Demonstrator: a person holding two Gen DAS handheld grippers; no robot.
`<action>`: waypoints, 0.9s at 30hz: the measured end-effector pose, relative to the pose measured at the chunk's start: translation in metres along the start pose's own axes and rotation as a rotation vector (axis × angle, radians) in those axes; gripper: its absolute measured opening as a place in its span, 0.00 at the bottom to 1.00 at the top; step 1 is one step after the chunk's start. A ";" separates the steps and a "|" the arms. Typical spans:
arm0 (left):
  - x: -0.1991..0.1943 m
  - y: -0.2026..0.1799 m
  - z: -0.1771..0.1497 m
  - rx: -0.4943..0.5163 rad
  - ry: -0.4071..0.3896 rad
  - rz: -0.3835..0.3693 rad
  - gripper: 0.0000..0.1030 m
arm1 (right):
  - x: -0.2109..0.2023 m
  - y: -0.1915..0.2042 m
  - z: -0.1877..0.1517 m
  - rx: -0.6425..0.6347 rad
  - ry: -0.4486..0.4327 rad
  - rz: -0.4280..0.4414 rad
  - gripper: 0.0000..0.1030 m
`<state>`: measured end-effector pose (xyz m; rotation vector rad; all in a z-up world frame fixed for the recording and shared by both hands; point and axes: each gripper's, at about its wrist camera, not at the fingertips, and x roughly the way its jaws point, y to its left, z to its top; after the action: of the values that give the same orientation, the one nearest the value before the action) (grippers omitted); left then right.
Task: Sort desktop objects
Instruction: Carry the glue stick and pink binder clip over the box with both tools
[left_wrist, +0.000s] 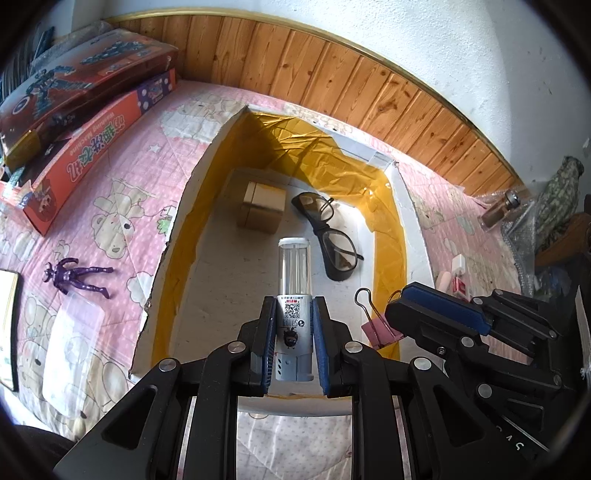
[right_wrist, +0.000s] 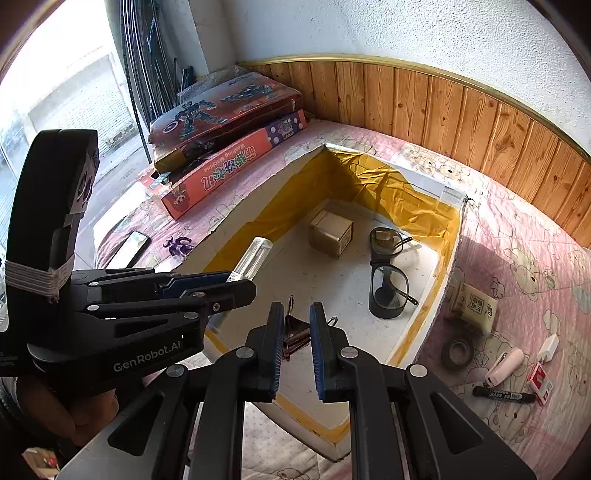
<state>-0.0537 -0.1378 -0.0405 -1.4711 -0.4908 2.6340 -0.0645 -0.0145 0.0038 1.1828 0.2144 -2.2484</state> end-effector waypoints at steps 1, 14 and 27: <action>0.003 0.001 0.001 -0.003 0.008 -0.002 0.19 | 0.003 0.000 0.002 -0.002 0.005 0.001 0.15; 0.030 0.015 0.014 -0.007 0.084 -0.004 0.19 | 0.042 -0.004 0.021 -0.019 0.106 -0.006 0.15; 0.051 0.021 0.029 0.049 0.152 0.020 0.19 | 0.083 -0.018 0.042 -0.019 0.215 -0.027 0.15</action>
<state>-0.1035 -0.1529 -0.0742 -1.6529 -0.3961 2.5036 -0.1405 -0.0510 -0.0391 1.4191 0.3374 -2.1353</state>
